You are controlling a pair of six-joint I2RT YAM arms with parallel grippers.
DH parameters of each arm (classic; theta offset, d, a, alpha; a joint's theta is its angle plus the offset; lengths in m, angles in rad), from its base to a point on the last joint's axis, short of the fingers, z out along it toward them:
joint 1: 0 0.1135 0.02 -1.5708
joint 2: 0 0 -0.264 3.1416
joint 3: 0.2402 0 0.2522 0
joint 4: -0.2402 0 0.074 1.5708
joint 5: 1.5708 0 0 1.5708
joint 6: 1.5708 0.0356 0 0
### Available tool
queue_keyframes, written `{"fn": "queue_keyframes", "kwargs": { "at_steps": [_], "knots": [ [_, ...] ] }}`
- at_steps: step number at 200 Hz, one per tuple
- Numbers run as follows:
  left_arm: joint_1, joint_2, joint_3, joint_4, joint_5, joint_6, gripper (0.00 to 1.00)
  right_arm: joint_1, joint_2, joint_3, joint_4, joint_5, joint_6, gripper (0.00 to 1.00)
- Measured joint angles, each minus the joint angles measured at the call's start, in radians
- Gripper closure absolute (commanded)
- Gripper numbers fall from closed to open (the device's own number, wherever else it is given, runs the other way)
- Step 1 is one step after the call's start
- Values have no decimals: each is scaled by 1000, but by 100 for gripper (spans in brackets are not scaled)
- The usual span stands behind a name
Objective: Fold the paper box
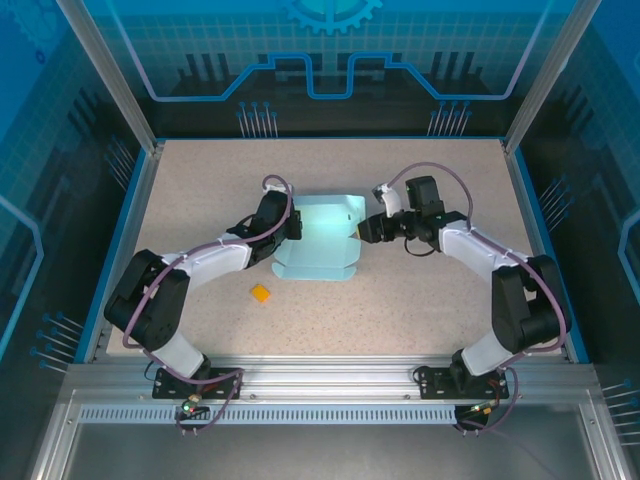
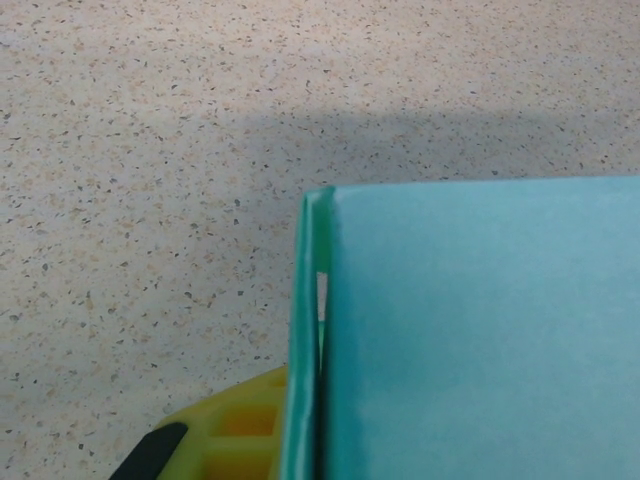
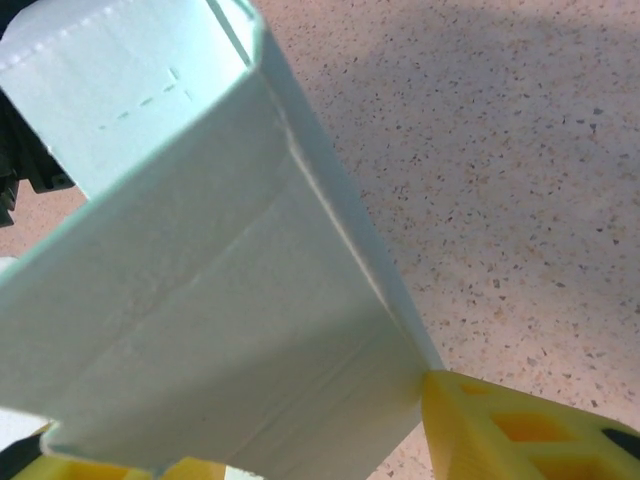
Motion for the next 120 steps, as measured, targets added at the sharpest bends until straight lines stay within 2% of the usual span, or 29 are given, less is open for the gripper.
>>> {"fn": "queue_keyframes", "kwargs": {
  "at_steps": [63,120],
  "knots": [
    [2,0,-2,0,3,-18,100,-3,-5,16,-17,-10,-55,36],
    [2,0,-2,0,8,-18,100,-71,-203,-31,-50,-23,-63,33]
  ]
}}
